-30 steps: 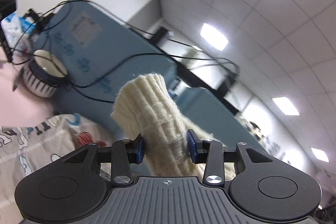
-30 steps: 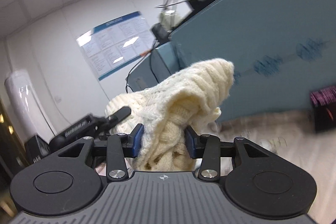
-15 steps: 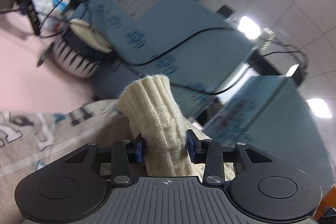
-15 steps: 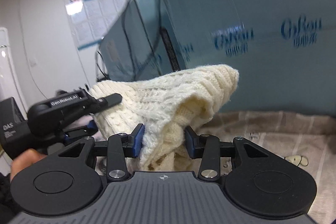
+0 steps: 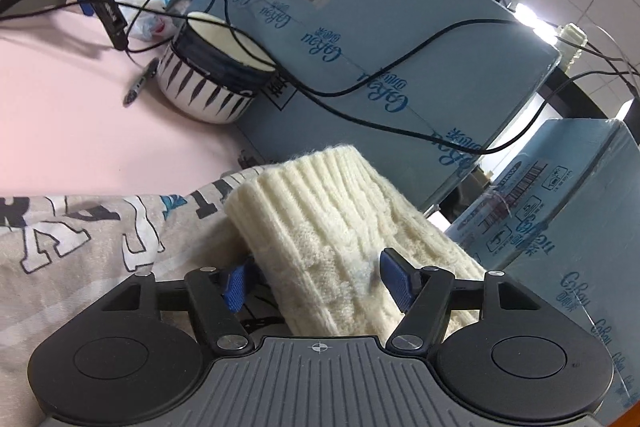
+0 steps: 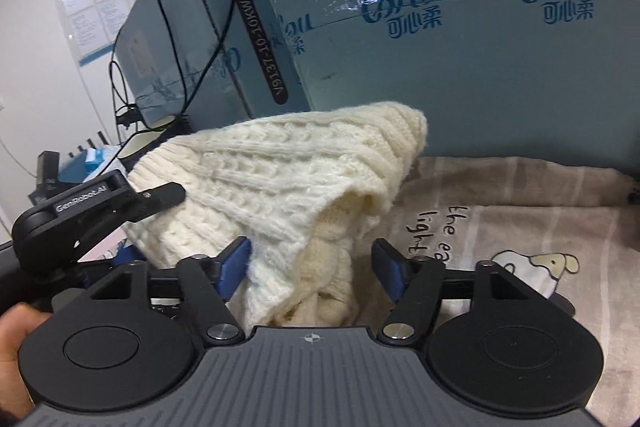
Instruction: Fold clothes
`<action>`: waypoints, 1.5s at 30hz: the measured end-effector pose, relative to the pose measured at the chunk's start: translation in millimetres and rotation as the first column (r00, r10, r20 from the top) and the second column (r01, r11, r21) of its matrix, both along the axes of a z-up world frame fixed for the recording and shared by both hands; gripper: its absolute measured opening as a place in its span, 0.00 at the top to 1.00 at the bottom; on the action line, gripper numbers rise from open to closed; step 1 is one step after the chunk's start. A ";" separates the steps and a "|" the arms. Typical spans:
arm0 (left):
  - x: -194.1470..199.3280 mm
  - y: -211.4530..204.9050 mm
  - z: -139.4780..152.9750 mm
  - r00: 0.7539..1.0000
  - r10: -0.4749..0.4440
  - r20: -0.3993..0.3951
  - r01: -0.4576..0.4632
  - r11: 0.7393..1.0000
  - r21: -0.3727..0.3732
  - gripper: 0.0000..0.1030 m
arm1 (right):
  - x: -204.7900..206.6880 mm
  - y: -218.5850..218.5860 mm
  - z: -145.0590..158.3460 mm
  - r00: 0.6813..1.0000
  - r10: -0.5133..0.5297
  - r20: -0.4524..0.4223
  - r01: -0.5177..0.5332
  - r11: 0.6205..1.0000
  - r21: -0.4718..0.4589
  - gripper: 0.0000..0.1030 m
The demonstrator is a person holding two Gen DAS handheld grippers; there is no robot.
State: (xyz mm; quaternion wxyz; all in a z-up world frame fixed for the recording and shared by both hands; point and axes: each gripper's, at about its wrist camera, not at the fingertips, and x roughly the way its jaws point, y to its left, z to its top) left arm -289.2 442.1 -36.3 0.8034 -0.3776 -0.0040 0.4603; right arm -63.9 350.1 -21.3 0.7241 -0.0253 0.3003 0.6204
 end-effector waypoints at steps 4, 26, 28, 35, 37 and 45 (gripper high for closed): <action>-4.0 -8.9 6.9 1.000 -0.001 -0.017 0.001 1.000 0.028 0.18 | 4.9 -6.8 9.8 0.998 -0.036 -0.043 0.036 0.999 0.001 0.20; 16.4 -197.3 80.6 0.989 -0.001 -0.151 0.070 0.890 0.452 0.00 | 17.6 -182.4 70.6 0.996 -0.091 0.021 0.086 0.981 0.173 0.00; 25.2 -216.2 82.4 0.983 0.014 -0.183 0.071 0.890 0.450 0.00 | 23.7 -193.8 69.0 0.995 -0.100 0.015 0.096 0.980 0.172 0.00; 43.0 -264.6 70.6 0.964 0.103 -0.245 -0.005 0.929 0.369 0.00 | 33.7 -217.7 59.7 0.992 -0.103 0.075 0.091 0.985 0.149 0.00; 41.5 -270.7 64.7 0.953 0.161 -0.256 -0.065 0.936 0.346 0.00 | 33.4 -217.0 55.5 0.990 -0.098 0.098 0.084 0.986 0.142 0.00; 31.1 -282.2 57.9 0.865 0.408 -0.294 -0.260 0.863 0.433 0.00 | 14.5 -190.6 38.6 0.988 -0.003 0.152 -0.033 0.971 0.235 0.00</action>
